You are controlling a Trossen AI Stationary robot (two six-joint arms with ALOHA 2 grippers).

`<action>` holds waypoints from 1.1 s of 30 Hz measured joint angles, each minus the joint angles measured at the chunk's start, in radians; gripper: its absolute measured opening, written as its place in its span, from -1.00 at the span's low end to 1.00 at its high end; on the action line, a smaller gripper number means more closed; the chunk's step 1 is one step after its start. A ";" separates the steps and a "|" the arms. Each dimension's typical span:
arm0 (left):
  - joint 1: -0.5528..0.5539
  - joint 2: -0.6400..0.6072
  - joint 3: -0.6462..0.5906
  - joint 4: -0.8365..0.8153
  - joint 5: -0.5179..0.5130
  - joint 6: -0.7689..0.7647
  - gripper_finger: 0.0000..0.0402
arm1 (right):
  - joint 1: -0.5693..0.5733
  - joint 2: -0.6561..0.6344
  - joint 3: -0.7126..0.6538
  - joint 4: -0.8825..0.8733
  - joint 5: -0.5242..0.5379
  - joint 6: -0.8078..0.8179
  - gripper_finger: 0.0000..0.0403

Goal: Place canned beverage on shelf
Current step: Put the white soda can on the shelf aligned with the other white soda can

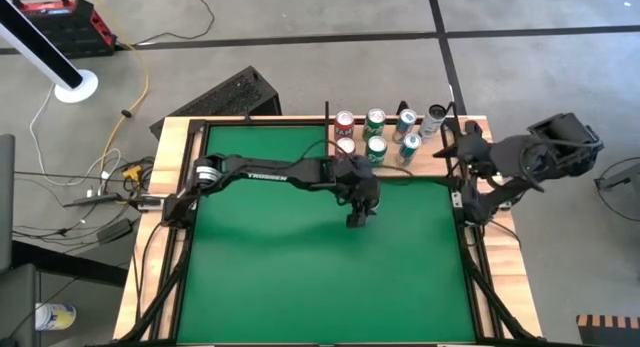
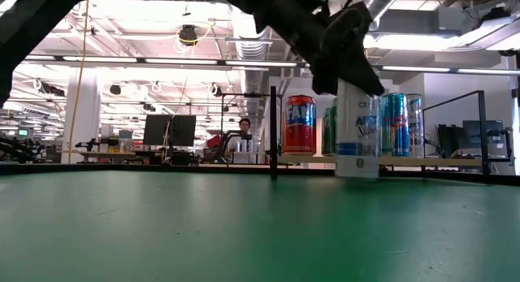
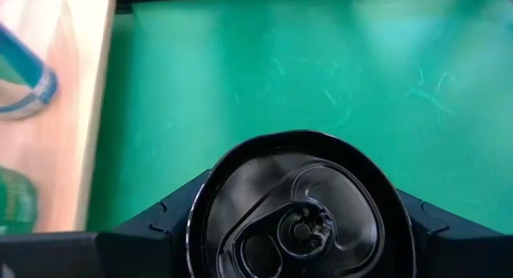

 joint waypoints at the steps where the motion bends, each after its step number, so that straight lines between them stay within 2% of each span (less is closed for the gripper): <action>1: -0.005 0.008 0.000 0.006 -0.008 -0.004 0.16 | -0.003 -0.012 -0.007 0.002 -0.004 -0.014 0.52; 13: -0.039 0.032 0.000 0.051 -0.071 -0.004 0.17 | -0.034 -0.167 -0.201 0.107 -0.071 -0.038 0.52; 15: -0.039 0.032 0.000 0.049 -0.071 -0.006 0.28 | -0.034 -0.172 -0.212 0.103 -0.075 -0.038 0.52; 19: -0.039 0.032 0.002 0.061 -0.101 -0.029 0.67 | -0.034 -0.160 -0.214 0.104 -0.075 -0.038 0.52; 22: -0.037 0.032 0.002 0.071 -0.110 -0.055 0.82 | -0.034 -0.142 -0.214 0.096 -0.075 -0.038 0.52; 29: -0.035 0.032 0.078 0.071 -0.068 -0.101 0.85 | -0.034 -0.097 -0.214 0.097 -0.073 -0.020 0.52; 33: -0.030 -0.014 0.128 0.060 -0.045 -0.103 0.84 | -0.034 -0.071 -0.214 0.098 -0.071 -0.027 0.52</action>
